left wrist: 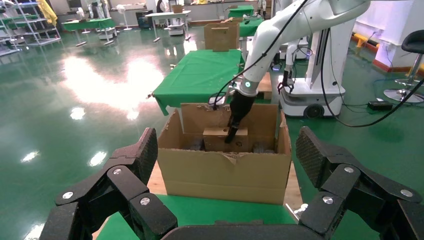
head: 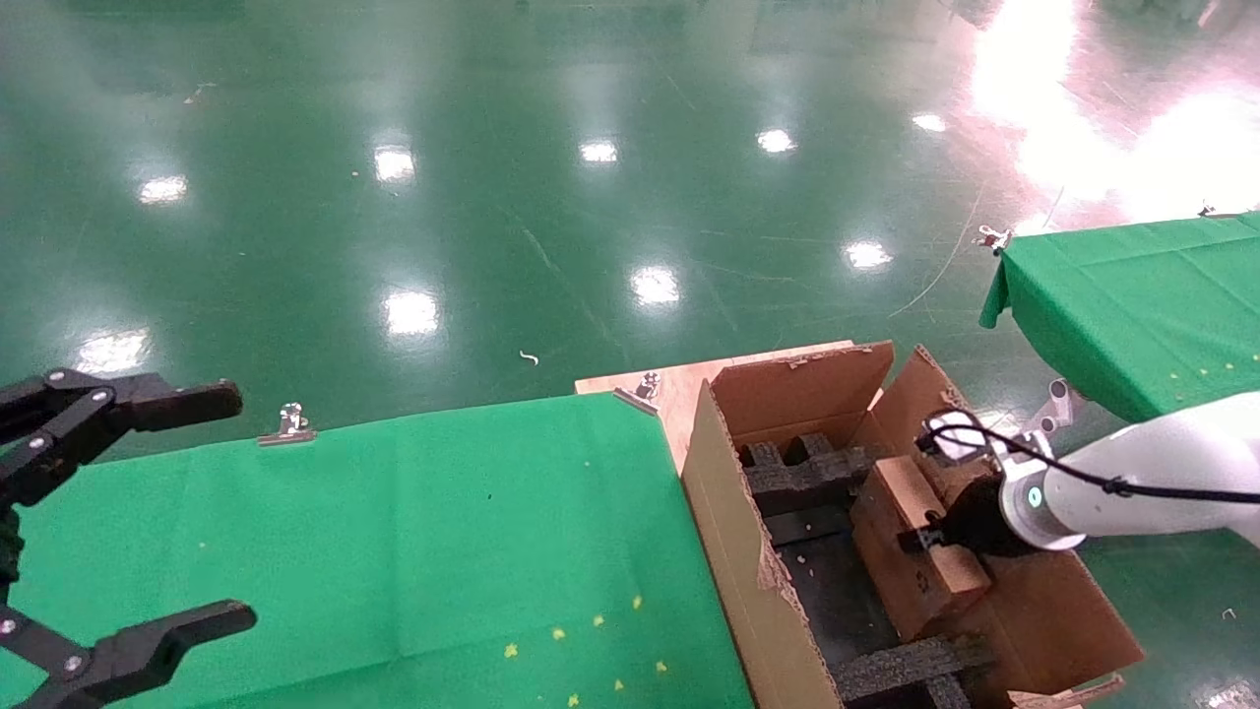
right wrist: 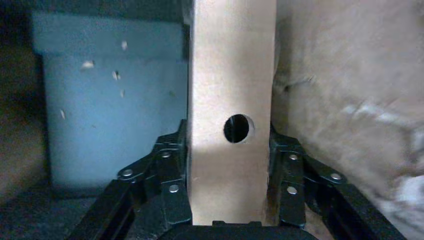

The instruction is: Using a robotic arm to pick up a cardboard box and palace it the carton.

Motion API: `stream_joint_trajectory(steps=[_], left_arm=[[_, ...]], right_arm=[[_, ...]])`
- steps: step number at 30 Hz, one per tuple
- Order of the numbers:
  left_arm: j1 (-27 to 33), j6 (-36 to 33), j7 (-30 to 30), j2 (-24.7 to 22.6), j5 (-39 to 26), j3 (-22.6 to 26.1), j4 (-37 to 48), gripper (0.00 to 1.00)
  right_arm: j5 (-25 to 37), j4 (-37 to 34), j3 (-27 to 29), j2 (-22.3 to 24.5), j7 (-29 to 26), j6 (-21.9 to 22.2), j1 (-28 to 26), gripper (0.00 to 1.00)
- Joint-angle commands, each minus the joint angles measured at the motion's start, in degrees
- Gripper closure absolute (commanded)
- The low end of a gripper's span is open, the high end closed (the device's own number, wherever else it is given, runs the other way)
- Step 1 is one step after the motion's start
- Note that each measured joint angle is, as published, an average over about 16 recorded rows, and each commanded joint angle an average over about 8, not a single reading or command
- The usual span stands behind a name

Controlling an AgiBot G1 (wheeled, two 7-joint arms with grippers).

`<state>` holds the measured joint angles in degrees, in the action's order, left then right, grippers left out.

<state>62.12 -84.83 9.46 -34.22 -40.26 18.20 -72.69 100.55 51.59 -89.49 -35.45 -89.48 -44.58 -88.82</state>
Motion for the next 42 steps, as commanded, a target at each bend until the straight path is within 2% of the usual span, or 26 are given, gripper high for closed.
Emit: stream_joint_trajectory(steps=[1, 8, 15, 19, 22, 30, 34, 42], left_arm=[[0.0, 0.0, 0.0, 0.0, 0.0, 0.0, 0.0, 0.00], [0.0, 0.0, 0.0, 0.0, 0.0, 0.0, 0.0, 0.00], [0.0, 0.0, 0.0, 0.0, 0.0, 0.0, 0.0, 0.00], [0.0, 0.0, 0.0, 0.0, 0.0, 0.0, 0.0, 0.00], [0.0, 0.0, 0.0, 0.0, 0.0, 0.0, 0.0, 0.00], [0.0, 0.0, 0.0, 0.0, 0.0, 0.0, 0.0, 0.00], [0.0, 0.0, 0.0, 0.0, 0.1, 0.0, 0.0, 0.00], [0.0, 0.0, 0.0, 0.0, 0.1, 0.0, 0.0, 0.00]], right_arm=[[0.0, 0.3, 0.1, 0.2, -0.1, -0.2, -0.3, 0.00], [0.3, 2.4, 1.0, 1.4, -1.2, -0.8, -3.0, 0.00], [-1.4, 6.7, 4.3, 2.9, -0.8, -1.6, -9.4, 0.00], [-5.5, 10.5, 7.1, 3.9, 1.7, -3.1, -13.6, 0.00], [-10.8, 13.2, 9.5, 4.7, 4.6, -5.4, -16.1, 0.00], [-26.6, 14.5, 14.2, 5.7, 8.5, -15.4, -19.3, 0.00], [-28.7, 14.3, 14.9, 5.7, 8.8, -17.5, -19.8, 0.00], [-27.8, 14.3, 15.2, 5.6, 9.7, -16.3, -18.5, 0.00]])
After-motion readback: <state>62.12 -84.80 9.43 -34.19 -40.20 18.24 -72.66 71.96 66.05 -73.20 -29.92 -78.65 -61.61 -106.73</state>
